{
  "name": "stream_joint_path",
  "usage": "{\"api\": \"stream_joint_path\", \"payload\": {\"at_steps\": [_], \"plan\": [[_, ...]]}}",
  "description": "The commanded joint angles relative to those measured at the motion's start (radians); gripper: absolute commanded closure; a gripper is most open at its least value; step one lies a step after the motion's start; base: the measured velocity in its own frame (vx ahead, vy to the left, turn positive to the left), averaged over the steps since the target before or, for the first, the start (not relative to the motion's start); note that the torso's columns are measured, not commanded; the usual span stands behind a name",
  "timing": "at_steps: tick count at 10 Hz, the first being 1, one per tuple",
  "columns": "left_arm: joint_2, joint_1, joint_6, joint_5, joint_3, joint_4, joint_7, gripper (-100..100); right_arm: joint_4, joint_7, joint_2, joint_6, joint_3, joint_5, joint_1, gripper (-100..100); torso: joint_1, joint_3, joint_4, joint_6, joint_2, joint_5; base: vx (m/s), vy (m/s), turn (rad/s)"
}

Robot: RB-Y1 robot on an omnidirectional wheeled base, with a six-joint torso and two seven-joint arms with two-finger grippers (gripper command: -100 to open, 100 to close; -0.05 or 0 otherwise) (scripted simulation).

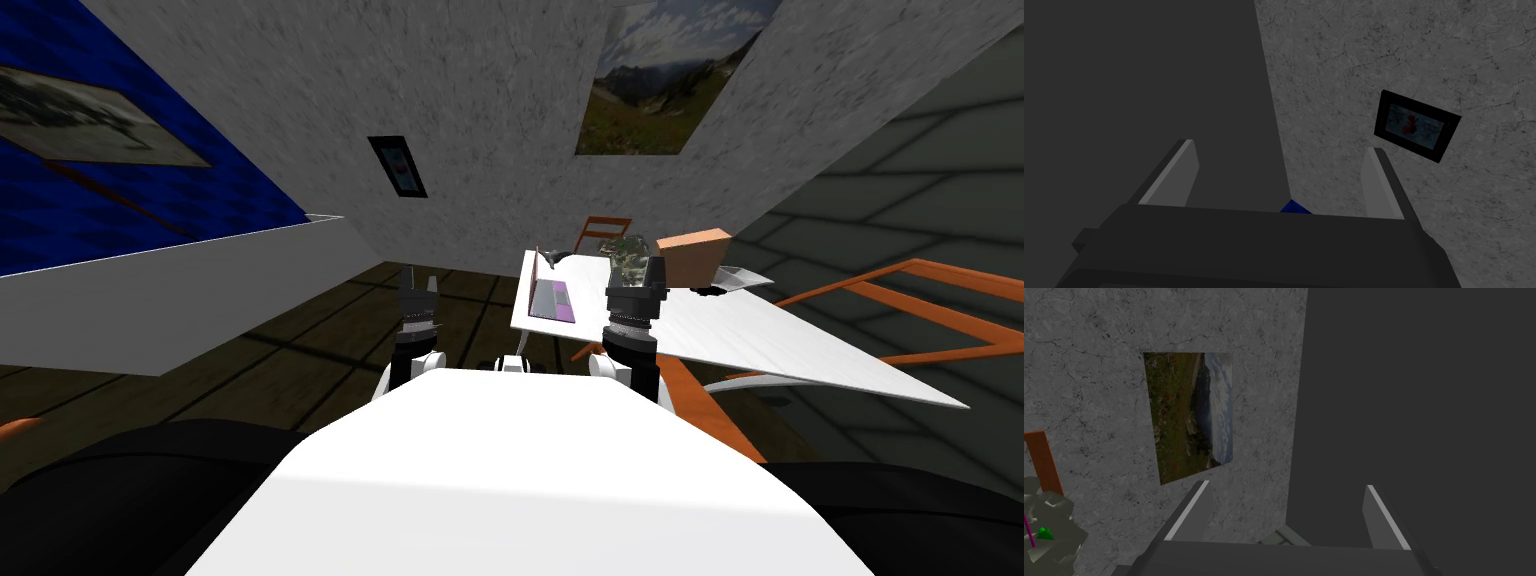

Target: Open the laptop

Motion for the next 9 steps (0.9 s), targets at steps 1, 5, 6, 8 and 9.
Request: {"api": "stream_joint_path", "payload": {"at_steps": [1,5,6,8,9], "plan": [[0.000,0.000,0.000,0.000,0.000,0.000,0.000,0,0.001,0.020,-0.050,0.001,-0.013,0.021,0.004,-100,0.001,-0.069,0.033,0.000,0.034,0.000,-0.009,0.038,-0.019],[0.000,0.000,0.000,0.000,0.000,0.001,0.000,0,0.003,0.083,-0.124,0.001,-0.053,0.089,0.017,-100,0.001,-0.093,0.047,0.000,0.047,0.000,-0.024,0.064,-0.029],[0.000,0.000,0.000,0.000,0.000,0.001,0.000,0,0.003,0.104,-0.139,0.000,-0.066,0.111,0.021,-100,0.001,-0.093,0.047,0.000,0.047,0.000,-0.048,0.083,-0.034],[0.000,0.000,0.000,0.000,0.000,0.001,0.000,0,0.003,0.149,-0.164,-0.002,-0.094,0.160,0.031,-100,0.001,-0.093,0.047,0.000,0.047,0.000,-0.054,0.095,-0.035],[0.000,0.000,0.000,0.000,0.000,0.001,0.000,0,0.002,0.173,-0.175,-0.004,-0.109,0.186,0.036,-100,0.001,-0.093,0.047,0.000,0.047,0.000,-0.066,0.102,-0.035]]}}
